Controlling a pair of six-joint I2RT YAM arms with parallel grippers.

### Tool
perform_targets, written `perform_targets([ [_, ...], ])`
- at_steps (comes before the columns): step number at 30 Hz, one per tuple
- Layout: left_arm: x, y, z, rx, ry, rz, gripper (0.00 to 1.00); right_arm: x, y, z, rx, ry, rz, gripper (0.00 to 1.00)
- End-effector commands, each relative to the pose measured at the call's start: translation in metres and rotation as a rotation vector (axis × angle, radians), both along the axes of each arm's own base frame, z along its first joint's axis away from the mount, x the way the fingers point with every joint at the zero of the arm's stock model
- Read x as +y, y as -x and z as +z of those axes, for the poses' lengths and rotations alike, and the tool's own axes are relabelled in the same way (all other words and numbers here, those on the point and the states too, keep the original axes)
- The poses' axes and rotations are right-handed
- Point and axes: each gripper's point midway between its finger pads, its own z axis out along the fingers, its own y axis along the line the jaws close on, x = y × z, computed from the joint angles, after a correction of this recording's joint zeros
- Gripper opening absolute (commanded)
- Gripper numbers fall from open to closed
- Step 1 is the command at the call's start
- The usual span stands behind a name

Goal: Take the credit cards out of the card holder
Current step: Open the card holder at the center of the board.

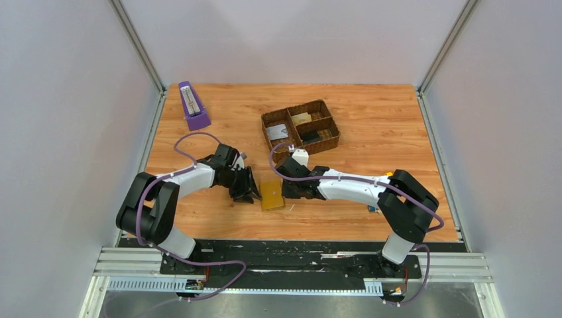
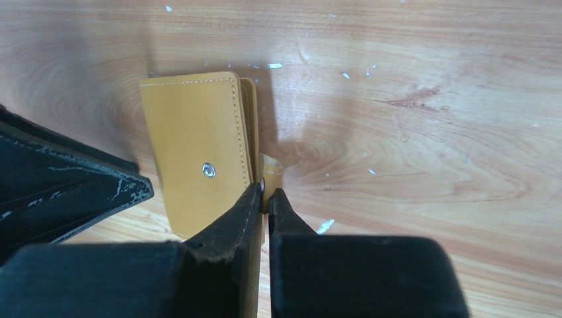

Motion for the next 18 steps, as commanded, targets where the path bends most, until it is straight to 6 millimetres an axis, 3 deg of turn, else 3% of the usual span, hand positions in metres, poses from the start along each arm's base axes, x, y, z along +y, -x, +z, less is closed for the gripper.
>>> perform_targets([
  [1, -0.002, -0.012, 0.021, -0.079, -0.001, -0.027, 0.52, 0.008, -0.012, 0.045, -0.109, -0.104, 0.015, 0.00],
  [7, -0.011, -0.021, 0.049, -0.149, 0.058, -0.051, 0.64, 0.012, -0.006, 0.070, -0.149, -0.180, 0.068, 0.00],
  [13, -0.021, -0.028, 0.076, -0.220, 0.134, -0.069, 0.72, 0.015, -0.001, 0.077, -0.147, -0.223, 0.091, 0.00],
  [18, -0.029, -0.029, 0.082, -0.237, 0.185, -0.083, 0.76, 0.016, 0.001, 0.079, -0.148, -0.237, 0.098, 0.00],
])
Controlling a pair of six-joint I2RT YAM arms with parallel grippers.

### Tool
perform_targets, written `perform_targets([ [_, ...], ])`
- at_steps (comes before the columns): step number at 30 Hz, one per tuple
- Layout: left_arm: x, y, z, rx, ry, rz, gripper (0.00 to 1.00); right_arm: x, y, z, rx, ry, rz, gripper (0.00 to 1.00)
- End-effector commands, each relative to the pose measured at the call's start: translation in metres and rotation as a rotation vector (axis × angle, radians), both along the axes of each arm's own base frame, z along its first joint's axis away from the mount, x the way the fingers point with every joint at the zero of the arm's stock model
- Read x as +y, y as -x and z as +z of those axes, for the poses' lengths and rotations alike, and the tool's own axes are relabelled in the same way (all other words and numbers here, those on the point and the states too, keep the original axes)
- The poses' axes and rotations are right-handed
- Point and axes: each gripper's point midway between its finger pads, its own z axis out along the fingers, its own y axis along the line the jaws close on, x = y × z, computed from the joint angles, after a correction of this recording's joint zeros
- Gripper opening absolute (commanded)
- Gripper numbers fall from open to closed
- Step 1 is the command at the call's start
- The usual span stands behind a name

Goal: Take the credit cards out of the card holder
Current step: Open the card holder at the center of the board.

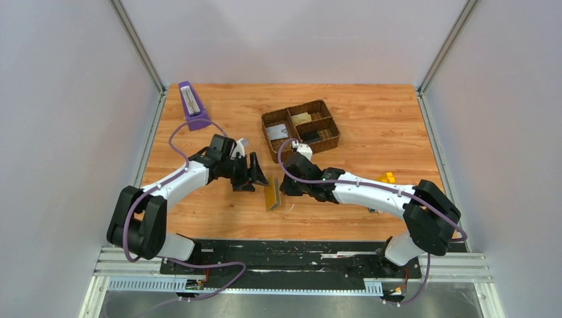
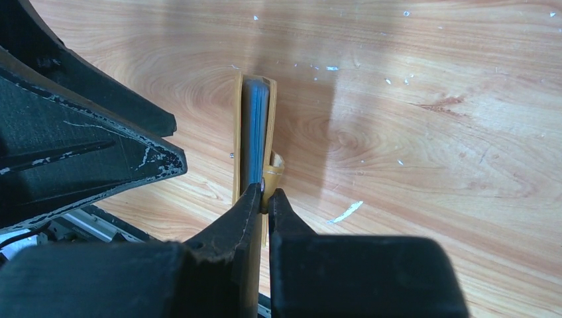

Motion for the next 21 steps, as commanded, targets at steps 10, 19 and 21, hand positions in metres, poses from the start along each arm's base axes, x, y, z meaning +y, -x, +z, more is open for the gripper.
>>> perform_targets([
  [10, -0.022, -0.010, 0.024, -0.062, 0.125, -0.073, 0.79, 0.013, -0.003, 0.035, -0.067, -0.111, 0.036, 0.00],
  [19, -0.014, -0.007, 0.003, -0.014, 0.056, -0.065, 0.75, 0.010, -0.002, 0.036, -0.073, -0.114, 0.037, 0.00],
  [21, -0.012, -0.006, 0.001, -0.012, 0.041, -0.061, 0.71, 0.006, -0.002, 0.034, -0.074, -0.104, 0.022, 0.00],
])
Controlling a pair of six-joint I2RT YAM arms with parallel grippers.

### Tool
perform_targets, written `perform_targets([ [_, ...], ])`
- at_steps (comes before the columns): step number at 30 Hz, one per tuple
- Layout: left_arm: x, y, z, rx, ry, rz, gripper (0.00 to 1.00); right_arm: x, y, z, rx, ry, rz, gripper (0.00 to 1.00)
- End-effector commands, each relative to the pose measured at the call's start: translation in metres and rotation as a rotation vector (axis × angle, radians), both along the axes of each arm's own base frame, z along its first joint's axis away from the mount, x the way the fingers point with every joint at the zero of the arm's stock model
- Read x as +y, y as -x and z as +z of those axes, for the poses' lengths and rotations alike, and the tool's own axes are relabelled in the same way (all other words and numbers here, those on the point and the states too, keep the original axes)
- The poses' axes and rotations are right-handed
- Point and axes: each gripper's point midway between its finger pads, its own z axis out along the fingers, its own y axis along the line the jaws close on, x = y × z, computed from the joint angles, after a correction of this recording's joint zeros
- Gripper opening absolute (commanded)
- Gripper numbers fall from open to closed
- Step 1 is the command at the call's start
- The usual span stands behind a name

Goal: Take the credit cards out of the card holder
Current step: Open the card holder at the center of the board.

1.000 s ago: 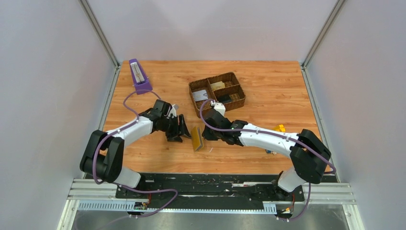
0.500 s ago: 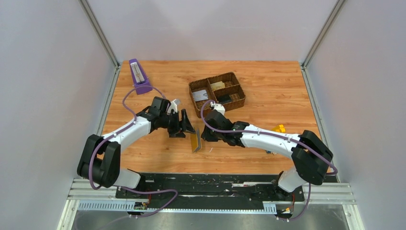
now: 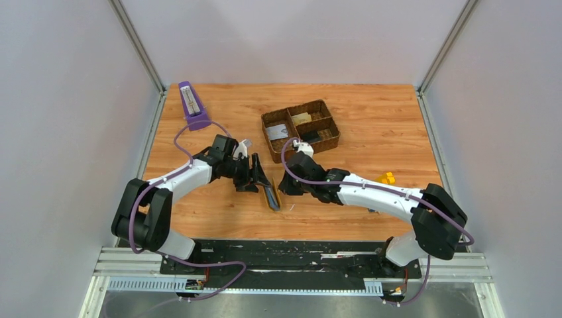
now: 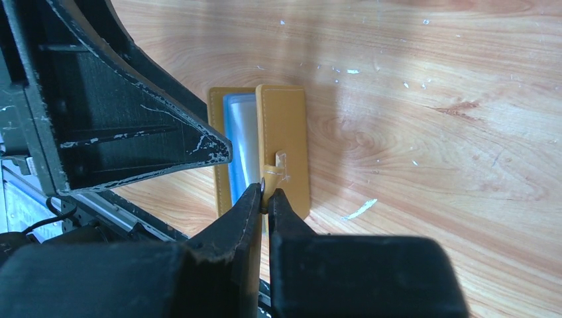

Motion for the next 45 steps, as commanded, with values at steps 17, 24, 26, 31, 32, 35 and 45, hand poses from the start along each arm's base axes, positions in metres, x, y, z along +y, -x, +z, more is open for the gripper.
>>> perform_targets([
  [17, 0.006, 0.007, -0.018, 0.018, -0.049, -0.017, 0.51, -0.055, -0.001, -0.030, 0.018, 0.055, -0.131, 0.00],
  [24, -0.002, 0.011, -0.010, 0.015, 0.030, -0.022, 0.32, -0.067, 0.002, -0.043, 0.048, 0.089, -0.143, 0.05],
  [26, -0.006, 0.013, -0.007, 0.018, 0.066, -0.029, 0.24, -0.066, 0.002, -0.041, 0.046, 0.086, -0.141, 0.06],
  [31, -0.011, 0.012, 0.001, 0.005, 0.108, -0.032, 0.06, -0.063, 0.001, -0.033, 0.048, 0.078, -0.142, 0.19],
  [32, -0.011, 0.012, 0.001, 0.004, 0.108, -0.032, 0.04, -0.062, 0.001, -0.029, 0.050, 0.073, -0.139, 0.21],
  [35, -0.012, 0.012, 0.006, 0.001, 0.113, -0.032, 0.00, -0.055, 0.001, -0.009, 0.051, 0.046, -0.121, 0.29],
  [45, -0.004, 0.013, 0.006, -0.002, 0.054, -0.009, 0.00, -0.016, 0.001, 0.056, 0.041, -0.123, -0.031, 0.40],
])
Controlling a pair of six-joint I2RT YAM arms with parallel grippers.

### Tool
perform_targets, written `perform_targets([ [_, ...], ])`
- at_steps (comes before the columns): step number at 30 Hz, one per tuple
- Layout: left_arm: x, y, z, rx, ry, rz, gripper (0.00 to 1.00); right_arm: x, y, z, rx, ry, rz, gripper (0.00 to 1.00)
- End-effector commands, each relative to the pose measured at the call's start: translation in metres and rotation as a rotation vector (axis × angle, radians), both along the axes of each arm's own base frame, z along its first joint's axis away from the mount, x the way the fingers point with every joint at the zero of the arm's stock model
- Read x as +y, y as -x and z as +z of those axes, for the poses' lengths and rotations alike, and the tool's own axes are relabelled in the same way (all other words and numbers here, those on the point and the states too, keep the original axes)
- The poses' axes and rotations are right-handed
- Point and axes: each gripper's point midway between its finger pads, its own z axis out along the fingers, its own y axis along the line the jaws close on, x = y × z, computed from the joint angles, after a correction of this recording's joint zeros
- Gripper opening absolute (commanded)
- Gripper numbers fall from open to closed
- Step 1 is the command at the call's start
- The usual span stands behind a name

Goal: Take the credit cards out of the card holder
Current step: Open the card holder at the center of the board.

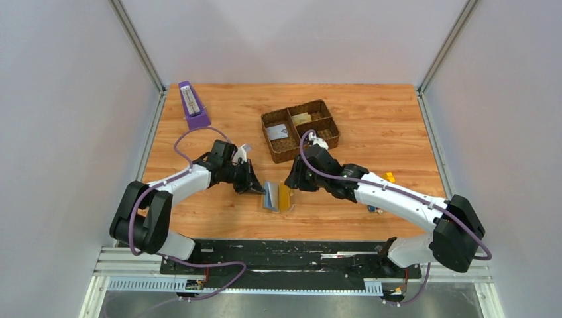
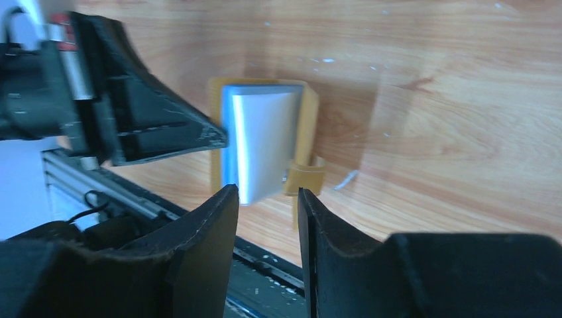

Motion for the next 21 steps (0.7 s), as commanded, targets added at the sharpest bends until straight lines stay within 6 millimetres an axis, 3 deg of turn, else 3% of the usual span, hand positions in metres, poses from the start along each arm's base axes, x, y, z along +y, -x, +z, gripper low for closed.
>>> perform_targets([
  [1, -0.001, -0.001, 0.012, -0.028, 0.000, -0.005, 0.00, 0.025, -0.003, 0.039, -0.027, -0.106, 0.047, 0.40],
  [6, 0.000, 0.001, 0.011, -0.017, -0.011, 0.002, 0.00, 0.049, -0.002, 0.043, -0.020, -0.163, 0.121, 0.41],
  [15, -0.002, 0.004, 0.009, 0.007, -0.011, 0.009, 0.00, 0.076, 0.001, 0.003, 0.074, -0.165, 0.196, 0.42],
  [21, -0.003, 0.004, 0.017, -0.008, 0.005, 0.005, 0.00, 0.074, 0.002, -0.029, 0.125, -0.113, 0.186, 0.42],
])
